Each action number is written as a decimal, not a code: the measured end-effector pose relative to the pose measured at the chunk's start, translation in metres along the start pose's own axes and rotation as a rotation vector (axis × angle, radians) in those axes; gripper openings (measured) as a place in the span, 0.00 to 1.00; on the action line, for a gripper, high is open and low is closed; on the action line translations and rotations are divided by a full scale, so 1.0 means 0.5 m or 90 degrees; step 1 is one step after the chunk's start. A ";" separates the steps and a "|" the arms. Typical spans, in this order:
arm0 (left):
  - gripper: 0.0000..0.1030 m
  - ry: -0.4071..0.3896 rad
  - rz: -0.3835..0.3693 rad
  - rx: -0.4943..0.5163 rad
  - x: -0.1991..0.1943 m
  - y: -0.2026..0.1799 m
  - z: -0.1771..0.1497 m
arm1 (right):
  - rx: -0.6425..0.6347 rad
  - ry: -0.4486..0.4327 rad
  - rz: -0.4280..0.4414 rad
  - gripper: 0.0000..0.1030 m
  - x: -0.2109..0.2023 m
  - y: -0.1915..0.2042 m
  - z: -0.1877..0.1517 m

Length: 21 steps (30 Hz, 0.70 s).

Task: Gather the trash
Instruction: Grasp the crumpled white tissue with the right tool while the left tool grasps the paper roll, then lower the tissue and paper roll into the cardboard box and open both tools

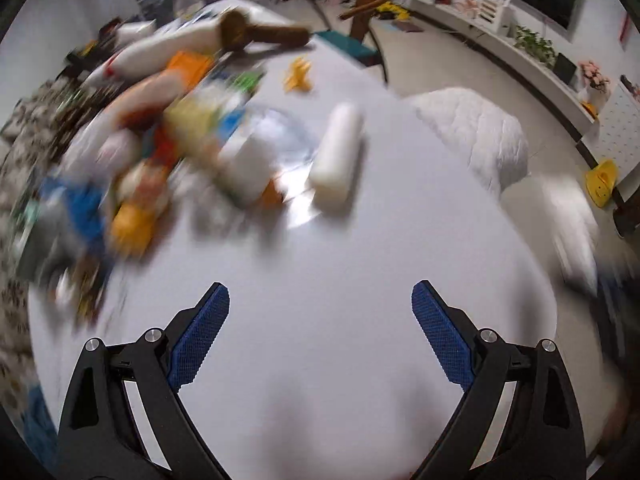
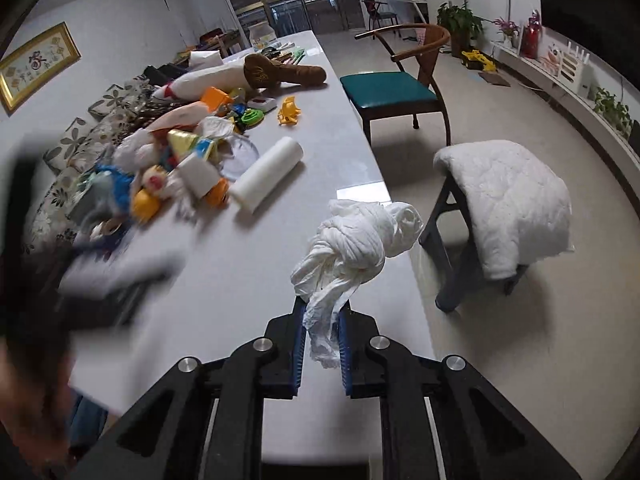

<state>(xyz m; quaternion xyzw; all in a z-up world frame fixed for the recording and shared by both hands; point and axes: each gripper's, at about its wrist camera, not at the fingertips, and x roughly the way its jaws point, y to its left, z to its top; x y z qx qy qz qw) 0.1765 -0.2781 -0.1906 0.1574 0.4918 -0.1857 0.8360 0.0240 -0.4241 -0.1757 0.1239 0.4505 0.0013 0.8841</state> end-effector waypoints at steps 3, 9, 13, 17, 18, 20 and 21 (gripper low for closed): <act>0.88 0.001 0.007 0.004 0.050 -0.038 0.065 | 0.017 -0.002 0.001 0.14 -0.039 -0.015 -0.059; 0.88 0.009 0.057 0.010 0.147 -0.081 0.150 | 0.042 0.009 0.020 0.14 -0.060 -0.023 -0.128; 0.87 0.056 0.047 -0.021 0.205 -0.068 0.152 | 0.050 0.012 0.031 0.15 -0.054 -0.030 -0.136; 0.57 0.051 0.008 -0.063 0.202 -0.041 0.143 | 0.054 0.012 0.032 0.15 -0.053 -0.038 -0.130; 0.38 0.049 0.009 -0.063 0.197 -0.040 0.142 | 0.056 0.011 0.033 0.15 -0.054 -0.039 -0.129; 0.38 0.054 0.017 -0.055 0.184 -0.041 0.135 | 0.054 0.008 0.037 0.15 -0.054 -0.037 -0.119; 0.38 0.053 0.013 -0.050 0.181 -0.042 0.132 | 0.053 0.005 0.036 0.15 -0.057 -0.035 -0.122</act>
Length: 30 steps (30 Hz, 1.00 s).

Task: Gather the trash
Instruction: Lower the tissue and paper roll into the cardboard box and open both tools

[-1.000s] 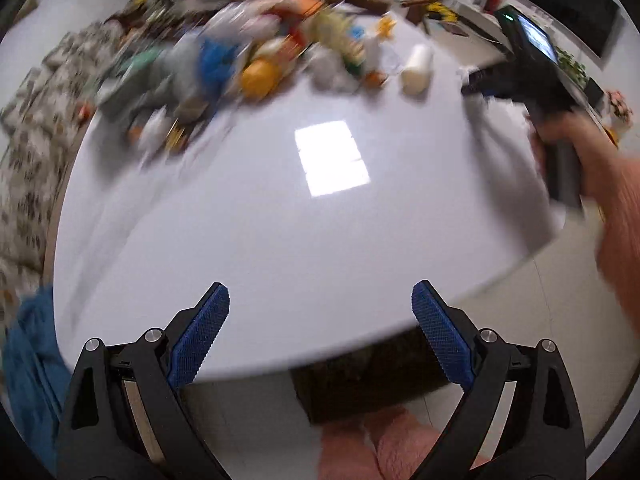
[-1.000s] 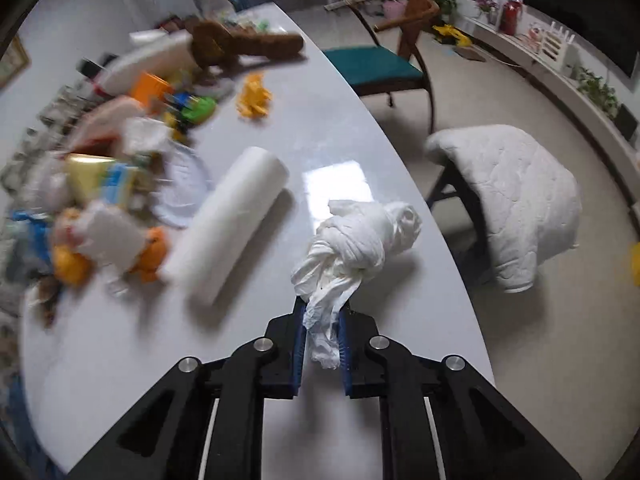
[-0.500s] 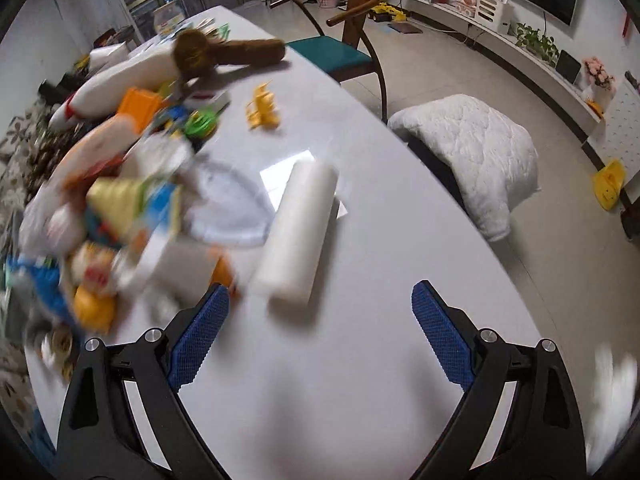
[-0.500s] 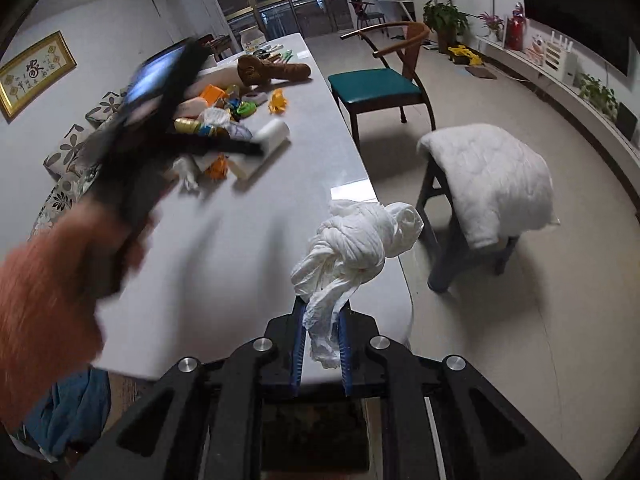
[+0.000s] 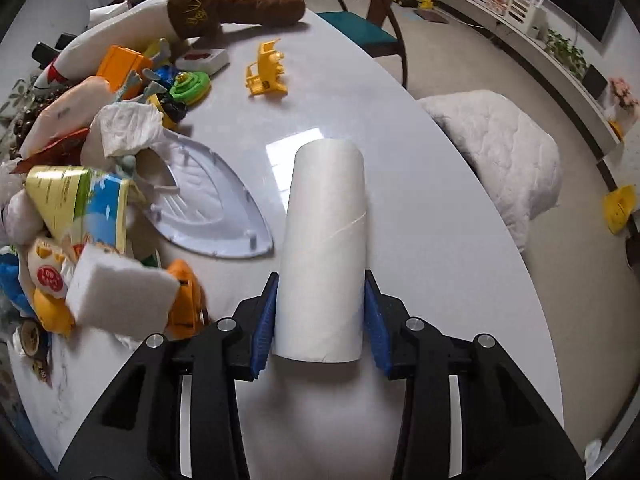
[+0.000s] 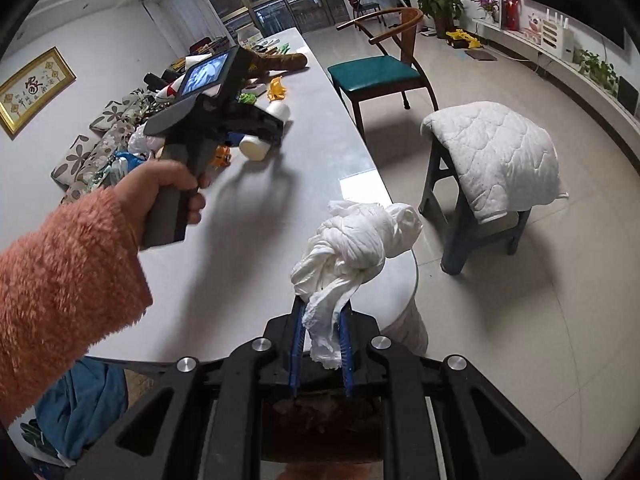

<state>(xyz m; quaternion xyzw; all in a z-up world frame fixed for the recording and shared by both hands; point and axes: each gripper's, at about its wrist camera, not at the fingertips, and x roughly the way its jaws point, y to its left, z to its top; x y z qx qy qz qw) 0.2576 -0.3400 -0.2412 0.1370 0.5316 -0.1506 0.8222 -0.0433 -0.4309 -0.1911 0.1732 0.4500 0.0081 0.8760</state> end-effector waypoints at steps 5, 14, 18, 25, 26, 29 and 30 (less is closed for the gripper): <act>0.38 -0.015 -0.022 -0.009 -0.053 0.015 -0.036 | -0.013 -0.005 0.004 0.15 0.003 0.014 0.011; 0.38 -0.076 -0.076 0.020 -0.264 0.064 -0.233 | -0.087 0.004 -0.005 0.15 -0.006 0.119 0.012; 0.38 -0.068 -0.099 0.006 -0.345 0.132 -0.376 | -0.132 0.025 -0.010 0.15 -0.012 0.206 -0.014; 0.38 0.046 -0.120 -0.017 -0.369 0.224 -0.646 | -0.188 0.115 -0.009 0.15 0.007 0.338 -0.133; 0.38 0.073 -0.126 -0.028 -0.362 0.234 -0.688 | -0.195 0.134 -0.008 0.15 0.014 0.351 -0.157; 0.38 0.139 -0.127 -0.043 -0.323 0.247 -0.786 | -0.210 0.191 -0.009 0.15 0.040 0.378 -0.233; 0.38 0.166 -0.128 -0.055 -0.300 0.250 -0.814 | -0.217 0.224 -0.013 0.15 0.061 0.384 -0.269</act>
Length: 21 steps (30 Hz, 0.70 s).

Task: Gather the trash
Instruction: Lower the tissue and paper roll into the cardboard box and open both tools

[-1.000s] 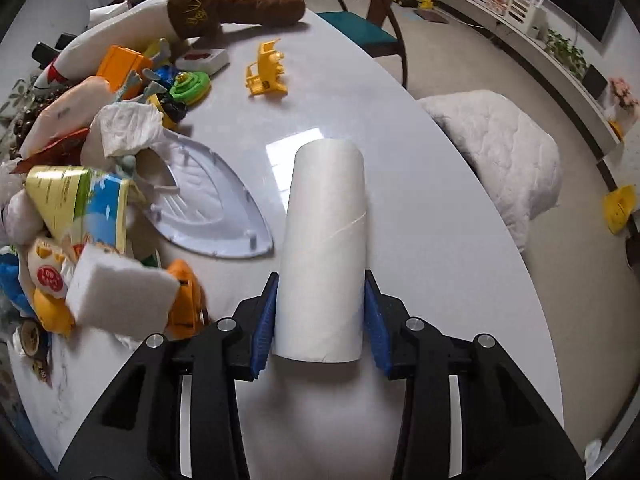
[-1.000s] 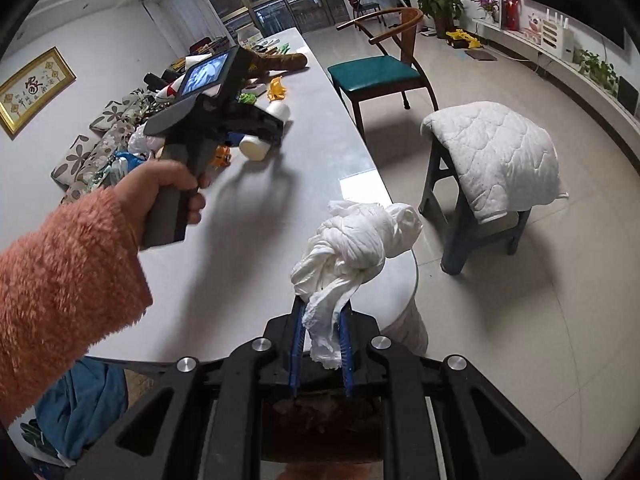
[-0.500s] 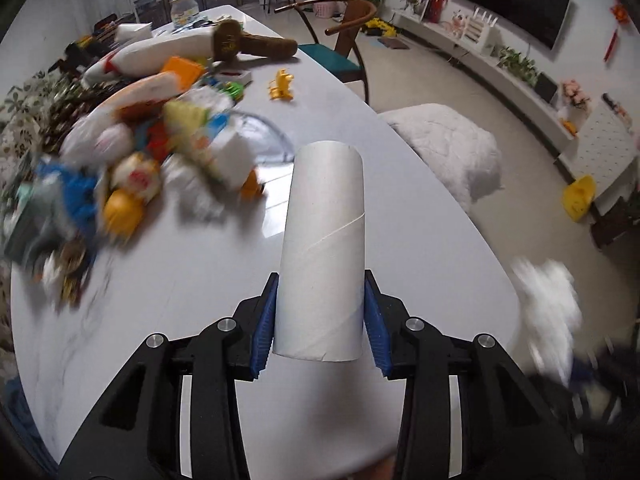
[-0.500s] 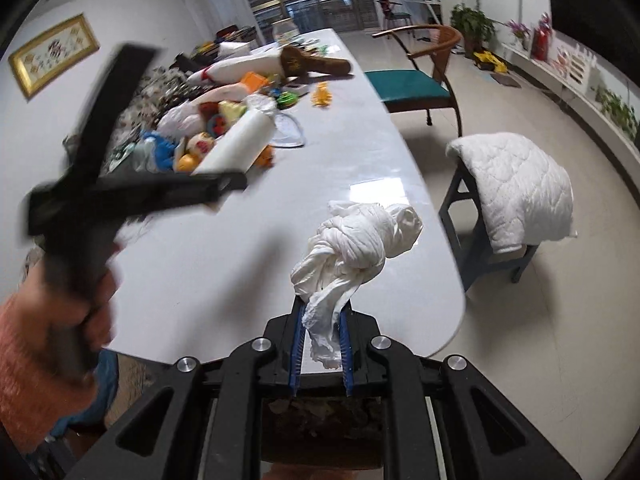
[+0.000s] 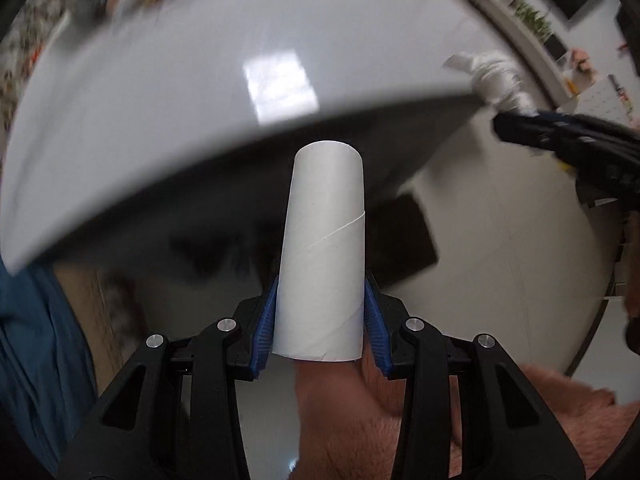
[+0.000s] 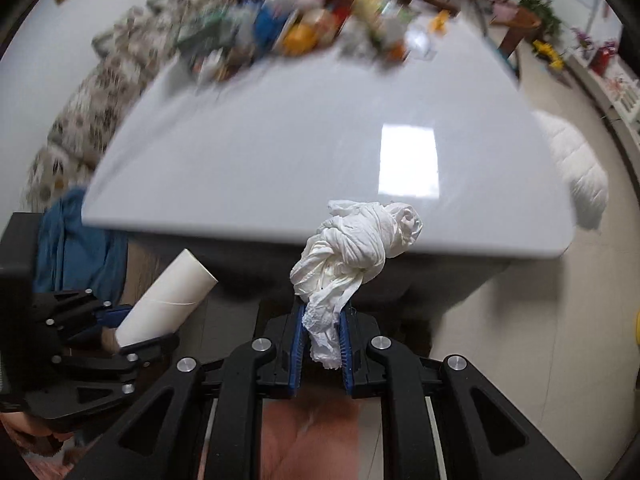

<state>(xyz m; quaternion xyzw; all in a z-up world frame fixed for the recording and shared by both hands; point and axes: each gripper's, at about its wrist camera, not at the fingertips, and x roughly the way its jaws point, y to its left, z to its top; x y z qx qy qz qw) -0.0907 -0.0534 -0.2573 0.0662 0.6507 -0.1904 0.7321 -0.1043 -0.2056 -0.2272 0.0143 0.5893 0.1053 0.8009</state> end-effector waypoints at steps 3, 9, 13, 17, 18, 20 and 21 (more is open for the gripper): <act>0.38 0.051 -0.006 -0.024 0.086 0.018 -0.035 | -0.018 0.062 -0.010 0.15 0.077 0.023 -0.045; 0.38 0.145 -0.009 -0.080 0.343 0.055 -0.053 | -0.024 0.155 -0.052 0.15 0.295 0.008 -0.111; 0.38 0.183 0.004 -0.108 0.504 0.072 -0.055 | -0.012 0.196 -0.079 0.15 0.454 -0.027 -0.156; 0.38 0.232 0.027 -0.125 0.668 0.086 -0.057 | 0.006 0.221 -0.112 0.35 0.591 -0.073 -0.190; 0.41 0.241 0.033 -0.125 0.695 0.087 -0.056 | 0.008 0.226 -0.125 0.48 0.618 -0.084 -0.199; 0.63 0.258 0.062 -0.125 0.733 0.091 -0.056 | 0.021 0.226 -0.133 0.79 0.643 -0.100 -0.217; 0.70 0.249 0.078 -0.128 0.734 0.093 -0.055 | 0.024 0.227 -0.128 0.76 0.646 -0.105 -0.222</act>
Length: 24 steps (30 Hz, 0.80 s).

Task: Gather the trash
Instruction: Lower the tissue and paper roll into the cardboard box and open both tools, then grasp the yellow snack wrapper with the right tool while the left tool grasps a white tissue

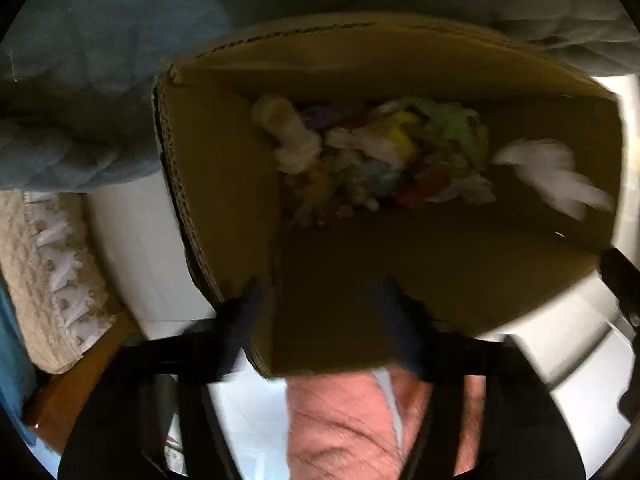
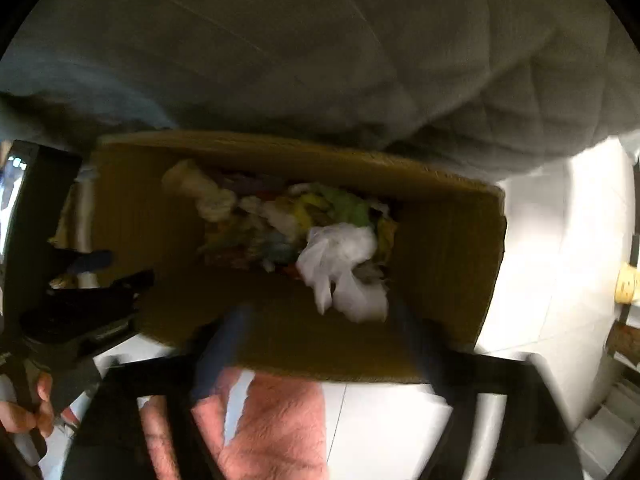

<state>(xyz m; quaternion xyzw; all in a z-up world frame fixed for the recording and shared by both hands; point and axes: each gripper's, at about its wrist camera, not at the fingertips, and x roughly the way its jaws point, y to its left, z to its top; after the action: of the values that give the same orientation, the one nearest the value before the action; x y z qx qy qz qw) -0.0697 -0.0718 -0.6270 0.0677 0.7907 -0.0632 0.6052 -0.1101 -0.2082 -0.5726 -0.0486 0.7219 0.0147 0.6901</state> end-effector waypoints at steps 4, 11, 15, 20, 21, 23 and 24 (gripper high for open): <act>0.72 -0.006 -0.010 -0.021 0.001 0.018 -0.020 | 0.011 0.007 0.015 0.82 -0.006 -0.015 -0.017; 0.76 -0.079 -0.010 -0.035 -0.156 0.022 -0.048 | 0.019 -0.036 0.048 0.83 -0.159 -0.032 -0.004; 0.76 -0.127 -0.024 -0.036 -0.292 0.021 -0.075 | -0.002 -0.104 0.060 0.84 -0.332 -0.028 0.005; 0.83 -0.203 -0.035 -0.008 -0.520 0.021 -0.145 | -0.023 -0.216 0.152 0.91 -0.598 -0.027 0.002; 0.87 -0.240 -0.039 0.002 -0.575 0.023 -0.163 | -0.029 -0.244 0.164 0.93 -0.635 -0.029 0.007; 0.87 -0.283 -0.034 0.016 -0.640 0.027 -0.183 | -0.052 -0.325 0.192 0.95 -0.732 -0.032 0.031; 0.88 -0.304 -0.036 0.017 -0.673 0.032 -0.191 | -0.063 -0.352 0.196 0.95 -0.756 -0.032 0.048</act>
<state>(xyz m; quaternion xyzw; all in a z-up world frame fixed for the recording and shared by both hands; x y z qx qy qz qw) -0.0703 -0.0490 -0.2778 0.0371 0.6257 -0.1047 0.7721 -0.0687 -0.2033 -0.1956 0.0337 0.5041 0.1665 0.8468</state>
